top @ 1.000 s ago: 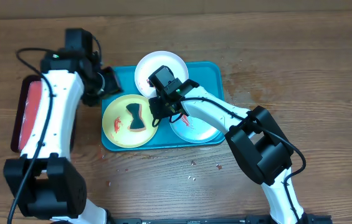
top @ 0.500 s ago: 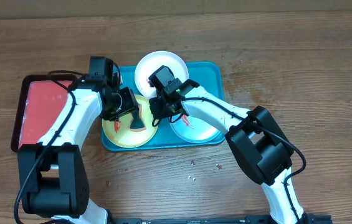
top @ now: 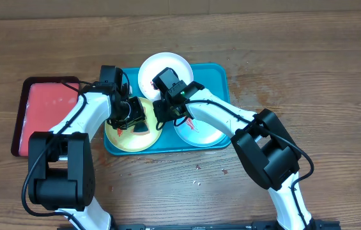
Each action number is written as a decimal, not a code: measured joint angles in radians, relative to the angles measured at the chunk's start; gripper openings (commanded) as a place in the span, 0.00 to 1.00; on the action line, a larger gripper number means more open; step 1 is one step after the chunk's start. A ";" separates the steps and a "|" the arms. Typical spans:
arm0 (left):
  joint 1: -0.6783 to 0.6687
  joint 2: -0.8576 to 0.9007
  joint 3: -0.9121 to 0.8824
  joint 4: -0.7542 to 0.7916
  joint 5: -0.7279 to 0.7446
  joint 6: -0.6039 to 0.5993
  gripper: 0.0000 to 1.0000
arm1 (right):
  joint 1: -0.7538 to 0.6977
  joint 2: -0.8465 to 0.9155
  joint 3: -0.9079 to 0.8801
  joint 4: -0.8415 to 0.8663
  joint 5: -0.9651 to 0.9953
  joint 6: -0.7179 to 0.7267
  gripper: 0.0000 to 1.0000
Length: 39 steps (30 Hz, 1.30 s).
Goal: Clean dirty plates on tray and stack at the side
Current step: 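Regrasp the sponge with the left gripper and scrub the yellow plate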
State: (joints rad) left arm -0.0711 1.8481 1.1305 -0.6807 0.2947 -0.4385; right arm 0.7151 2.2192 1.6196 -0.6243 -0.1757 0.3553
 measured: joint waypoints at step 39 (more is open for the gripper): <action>0.019 0.017 0.072 -0.128 -0.224 -0.004 0.04 | 0.000 0.000 0.002 -0.005 0.000 -0.009 0.25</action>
State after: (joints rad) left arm -0.0525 1.8648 1.2026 -0.8085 0.0708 -0.4427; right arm 0.7151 2.2192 1.6211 -0.6296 -0.1757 0.3466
